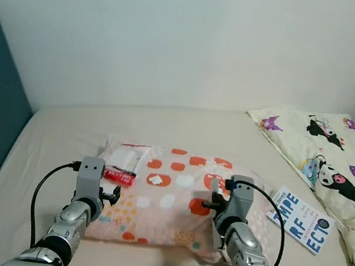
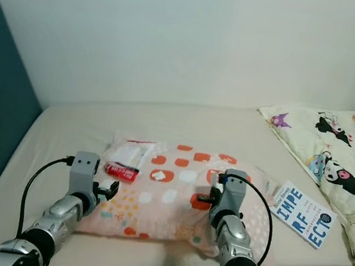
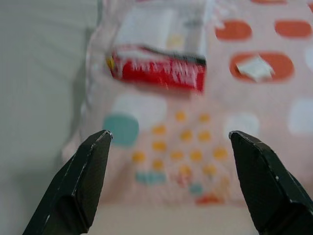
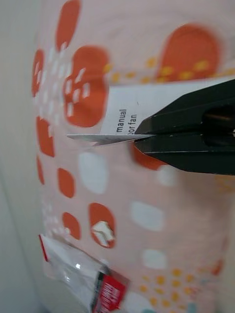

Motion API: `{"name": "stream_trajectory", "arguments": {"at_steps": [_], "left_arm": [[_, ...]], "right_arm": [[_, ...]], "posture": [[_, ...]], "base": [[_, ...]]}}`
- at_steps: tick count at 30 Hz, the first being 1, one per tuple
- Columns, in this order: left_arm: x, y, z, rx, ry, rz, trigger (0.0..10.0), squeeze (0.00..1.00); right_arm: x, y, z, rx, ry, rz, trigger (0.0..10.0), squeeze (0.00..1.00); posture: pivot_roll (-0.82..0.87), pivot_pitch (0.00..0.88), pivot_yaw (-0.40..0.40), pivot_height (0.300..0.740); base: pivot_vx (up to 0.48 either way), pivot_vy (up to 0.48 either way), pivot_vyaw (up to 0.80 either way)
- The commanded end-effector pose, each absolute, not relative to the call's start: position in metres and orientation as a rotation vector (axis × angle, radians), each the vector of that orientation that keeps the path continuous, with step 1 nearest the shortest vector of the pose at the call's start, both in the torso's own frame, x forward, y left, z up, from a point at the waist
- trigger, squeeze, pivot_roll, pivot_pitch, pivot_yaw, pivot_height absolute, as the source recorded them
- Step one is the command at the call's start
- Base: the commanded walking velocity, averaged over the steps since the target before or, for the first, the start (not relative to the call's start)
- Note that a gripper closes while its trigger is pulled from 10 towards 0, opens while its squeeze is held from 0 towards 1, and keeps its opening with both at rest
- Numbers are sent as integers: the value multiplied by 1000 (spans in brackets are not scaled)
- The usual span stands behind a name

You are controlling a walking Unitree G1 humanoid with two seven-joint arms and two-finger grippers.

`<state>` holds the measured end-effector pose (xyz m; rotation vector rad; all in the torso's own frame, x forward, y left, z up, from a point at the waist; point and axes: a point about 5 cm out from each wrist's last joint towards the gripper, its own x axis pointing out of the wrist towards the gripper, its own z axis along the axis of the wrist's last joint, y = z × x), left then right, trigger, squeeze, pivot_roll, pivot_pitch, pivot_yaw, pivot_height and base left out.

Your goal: Clean up the room

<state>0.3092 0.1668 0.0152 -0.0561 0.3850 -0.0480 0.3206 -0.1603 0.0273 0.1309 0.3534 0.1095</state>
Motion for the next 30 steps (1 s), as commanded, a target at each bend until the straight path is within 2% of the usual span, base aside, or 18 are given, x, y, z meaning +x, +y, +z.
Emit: {"name": "stream_trajectory", "arguments": {"at_steps": [1, 18, 26, 30], "left_arm": [[308, 163, 13, -48, 393, -59, 10000, 0], [310, 154, 18, -10, 348, -121, 10000, 0], [312, 147, 20, -4, 343, -146, 10000, 0], [313, 149, 21, -28, 341, -119, 10000, 0]], "right_arm": [[317, -162, 23, 122, 371, 110, 10000, 0], [317, -161, 23, 111, 374, 117, 10000, 0], [318, -160, 24, 110, 369, 120, 10000, 0], [318, -160, 24, 110, 368, 120, 10000, 0]], "posture": [[-48, 17, -5, 740], [-45, 1, -6, 740], [-46, 0, -7, 740], [-45, 6, -6, 740]], "base": [[0, 0, 0], [0, 0, 0], [0, -458, 0], [0, -70, 0]]}}
